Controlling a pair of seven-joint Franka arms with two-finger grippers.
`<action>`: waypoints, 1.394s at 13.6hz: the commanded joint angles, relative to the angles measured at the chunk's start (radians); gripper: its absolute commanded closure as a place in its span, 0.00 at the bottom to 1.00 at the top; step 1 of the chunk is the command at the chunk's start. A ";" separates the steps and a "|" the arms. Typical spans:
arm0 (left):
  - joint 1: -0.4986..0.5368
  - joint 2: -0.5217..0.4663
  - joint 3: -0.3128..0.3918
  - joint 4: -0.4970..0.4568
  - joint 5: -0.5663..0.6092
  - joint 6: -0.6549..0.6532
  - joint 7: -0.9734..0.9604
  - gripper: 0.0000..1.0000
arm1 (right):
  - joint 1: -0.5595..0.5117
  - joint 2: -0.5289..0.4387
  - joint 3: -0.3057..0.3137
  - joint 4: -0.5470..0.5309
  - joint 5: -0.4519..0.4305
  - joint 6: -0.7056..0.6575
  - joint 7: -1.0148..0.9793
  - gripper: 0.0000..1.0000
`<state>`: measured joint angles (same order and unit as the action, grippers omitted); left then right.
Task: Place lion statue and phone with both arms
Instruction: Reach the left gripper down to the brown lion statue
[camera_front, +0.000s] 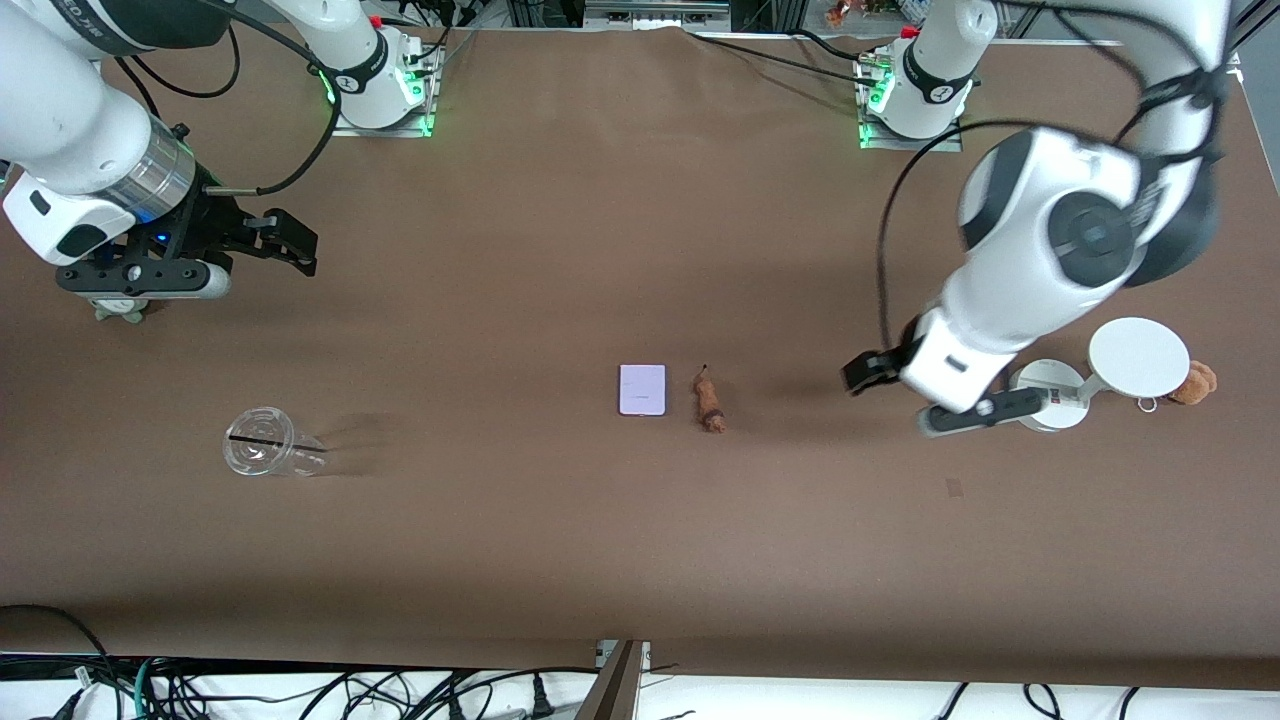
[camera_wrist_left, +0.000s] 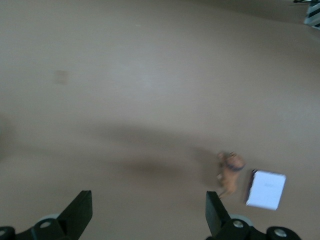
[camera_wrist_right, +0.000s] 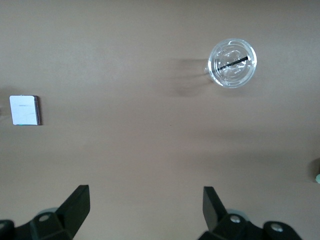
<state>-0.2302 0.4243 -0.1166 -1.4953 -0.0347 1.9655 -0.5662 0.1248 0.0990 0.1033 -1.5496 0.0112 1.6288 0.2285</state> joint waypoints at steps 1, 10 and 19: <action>-0.076 0.094 0.008 0.038 -0.010 0.070 -0.109 0.00 | -0.007 0.031 -0.001 0.017 0.019 0.000 -0.009 0.00; -0.213 0.261 0.015 0.032 0.064 0.277 -0.159 0.00 | 0.003 0.128 -0.001 0.017 -0.024 0.019 -0.078 0.00; -0.279 0.360 0.017 0.030 0.171 0.365 -0.265 0.00 | 0.027 0.172 0.003 0.016 -0.034 0.011 -0.141 0.00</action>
<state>-0.4907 0.7610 -0.1157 -1.4908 0.1094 2.3200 -0.8043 0.1491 0.2339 0.1046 -1.5504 -0.0125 1.6468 0.1407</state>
